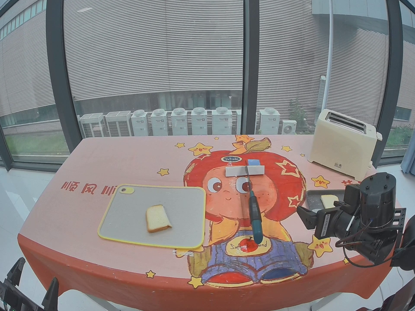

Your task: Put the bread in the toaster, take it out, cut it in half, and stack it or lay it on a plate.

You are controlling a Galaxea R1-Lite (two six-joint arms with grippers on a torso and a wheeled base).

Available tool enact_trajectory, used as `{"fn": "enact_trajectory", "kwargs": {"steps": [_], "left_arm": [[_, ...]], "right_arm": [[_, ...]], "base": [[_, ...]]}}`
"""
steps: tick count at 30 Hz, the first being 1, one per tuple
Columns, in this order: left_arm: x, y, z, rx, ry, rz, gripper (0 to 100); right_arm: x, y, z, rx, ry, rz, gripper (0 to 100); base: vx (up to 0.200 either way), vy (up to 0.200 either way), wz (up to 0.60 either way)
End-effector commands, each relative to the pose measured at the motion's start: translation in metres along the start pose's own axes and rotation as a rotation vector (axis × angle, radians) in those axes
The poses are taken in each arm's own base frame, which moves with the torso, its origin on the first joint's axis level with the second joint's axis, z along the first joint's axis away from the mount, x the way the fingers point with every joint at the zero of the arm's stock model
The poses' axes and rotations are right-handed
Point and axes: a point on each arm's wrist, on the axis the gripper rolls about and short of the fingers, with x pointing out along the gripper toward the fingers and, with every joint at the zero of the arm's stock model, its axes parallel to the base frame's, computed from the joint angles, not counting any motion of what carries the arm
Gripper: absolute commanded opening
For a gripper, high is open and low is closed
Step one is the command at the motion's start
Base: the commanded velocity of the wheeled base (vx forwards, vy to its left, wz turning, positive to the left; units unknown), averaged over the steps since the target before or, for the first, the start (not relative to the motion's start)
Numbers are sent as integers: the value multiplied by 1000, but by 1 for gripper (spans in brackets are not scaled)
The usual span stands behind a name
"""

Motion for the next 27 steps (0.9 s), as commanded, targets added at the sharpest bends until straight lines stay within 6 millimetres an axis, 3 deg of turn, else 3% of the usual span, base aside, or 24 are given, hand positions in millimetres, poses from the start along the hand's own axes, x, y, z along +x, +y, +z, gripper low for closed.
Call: {"fn": "enact_trajectory", "kwargs": {"steps": [1, 27], "left_arm": [[1, 0, -5, -1, 19, 0, 100], [1, 0, -5, -4, 19, 0, 100]], "right_arm": [[-1, 2, -1, -9, 1, 13, 100], [-5, 10, -8, -41, 18, 49, 100]], "base": [[0, 200, 0], [0, 200, 0]]}}
